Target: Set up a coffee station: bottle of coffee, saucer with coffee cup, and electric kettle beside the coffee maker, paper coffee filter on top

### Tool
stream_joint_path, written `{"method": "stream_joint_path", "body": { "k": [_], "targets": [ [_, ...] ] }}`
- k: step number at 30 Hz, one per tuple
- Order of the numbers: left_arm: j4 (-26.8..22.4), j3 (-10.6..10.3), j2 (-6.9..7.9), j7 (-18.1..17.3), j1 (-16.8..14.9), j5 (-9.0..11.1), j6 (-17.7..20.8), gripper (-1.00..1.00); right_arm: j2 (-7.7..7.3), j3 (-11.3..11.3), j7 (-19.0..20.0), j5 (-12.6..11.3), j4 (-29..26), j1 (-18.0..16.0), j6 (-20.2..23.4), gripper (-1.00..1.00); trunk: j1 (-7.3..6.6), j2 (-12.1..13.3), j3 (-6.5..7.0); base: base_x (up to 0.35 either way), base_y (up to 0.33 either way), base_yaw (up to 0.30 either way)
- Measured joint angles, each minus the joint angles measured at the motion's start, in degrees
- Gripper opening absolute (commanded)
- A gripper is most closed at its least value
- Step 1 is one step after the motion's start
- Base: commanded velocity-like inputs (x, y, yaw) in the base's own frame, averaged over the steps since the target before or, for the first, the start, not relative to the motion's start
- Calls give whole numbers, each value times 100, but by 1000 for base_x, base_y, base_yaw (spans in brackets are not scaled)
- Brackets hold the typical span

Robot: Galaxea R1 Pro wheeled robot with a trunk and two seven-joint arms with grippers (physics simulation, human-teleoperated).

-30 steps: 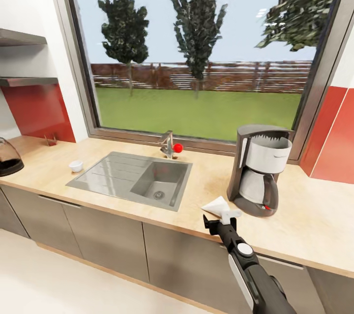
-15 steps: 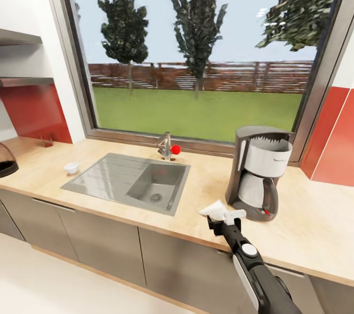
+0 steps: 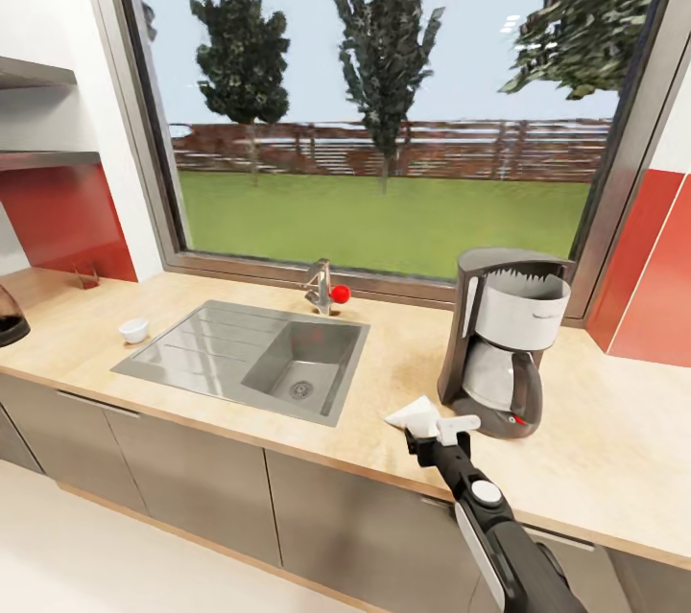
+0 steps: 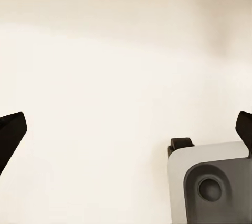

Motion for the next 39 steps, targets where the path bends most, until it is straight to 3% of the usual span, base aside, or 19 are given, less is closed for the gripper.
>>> {"method": "stream_joint_path", "body": {
  "k": [14, 26, 30, 39],
  "targets": [
    [0, 4, 5, 1, 0, 1, 1, 100, 16, 13, 0, -6, 462, -2, 0, 100, 0, 0, 0, 0, 0, 0],
    [1, 7, 4, 1, 0, 1, 1, 100, 18, 14, 6, -12, 530, 0, -1, 100, -1, 0, 0, 11, 7, 0],
    [13, 12, 0, 1, 0, 1, 17, 100, 140, 27, 0, -29, 510, -3, -19, 100, 0, 0, 0, 6, 0, 0],
    [25, 0, 0, 5, 0, 7, 36, 100, 207, -3, 0, -21, 499, 0, -1, 100, -3, 0, 0, 193, 0, 0]
  ]
}}
